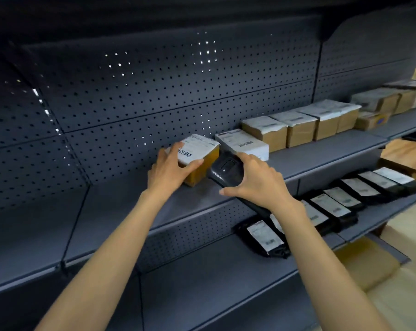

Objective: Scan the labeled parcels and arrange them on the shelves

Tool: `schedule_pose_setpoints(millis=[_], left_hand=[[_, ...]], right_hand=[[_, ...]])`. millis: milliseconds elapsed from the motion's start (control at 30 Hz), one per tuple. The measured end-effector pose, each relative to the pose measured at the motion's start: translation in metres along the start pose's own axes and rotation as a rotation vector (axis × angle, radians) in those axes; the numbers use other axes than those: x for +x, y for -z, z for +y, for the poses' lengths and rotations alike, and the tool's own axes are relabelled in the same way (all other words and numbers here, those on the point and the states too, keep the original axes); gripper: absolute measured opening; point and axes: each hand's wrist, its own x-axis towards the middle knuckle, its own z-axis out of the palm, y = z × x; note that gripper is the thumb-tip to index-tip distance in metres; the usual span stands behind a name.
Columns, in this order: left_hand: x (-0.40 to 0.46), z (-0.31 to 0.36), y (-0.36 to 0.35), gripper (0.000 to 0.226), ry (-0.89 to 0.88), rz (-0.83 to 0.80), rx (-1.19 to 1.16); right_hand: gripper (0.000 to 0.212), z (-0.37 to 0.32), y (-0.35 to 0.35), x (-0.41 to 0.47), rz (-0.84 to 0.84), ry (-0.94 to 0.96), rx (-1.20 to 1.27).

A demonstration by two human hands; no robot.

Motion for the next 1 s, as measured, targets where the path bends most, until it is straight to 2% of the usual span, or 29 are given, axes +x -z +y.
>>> schedule_pose_setpoints(millis=[200,333,500,633,800,1000], left_hand=[[0.017,0.023,-0.020,0.083,0.121,-0.043,0.073],[0.024,0.044,-0.030,0.086,0.151,-0.079,0.208],[0.026,0.075,-0.049,0.067,0.166,0.013,0.347],[0.018,0.081,-0.061,0.070,0.170,0.043,0.314],[-0.019,0.064,-0.041,0.071,0.133,0.170,0.318],[-0.106,0.016,0.004,0.057,0.194,0.311,0.467]], right_hand=[[0.103,0.047,0.009,0.029,-0.038,0.055,0.026],[0.105,0.077,0.024,0.046,-0.086,0.099,0.023],[0.106,0.106,0.040,0.059,-0.118,0.171,0.046],[0.105,0.117,0.044,0.063,-0.162,0.252,0.043],[0.105,0.101,0.035,0.061,-0.205,0.374,0.062],[0.107,0.024,-0.001,0.041,-0.341,0.607,0.165]])
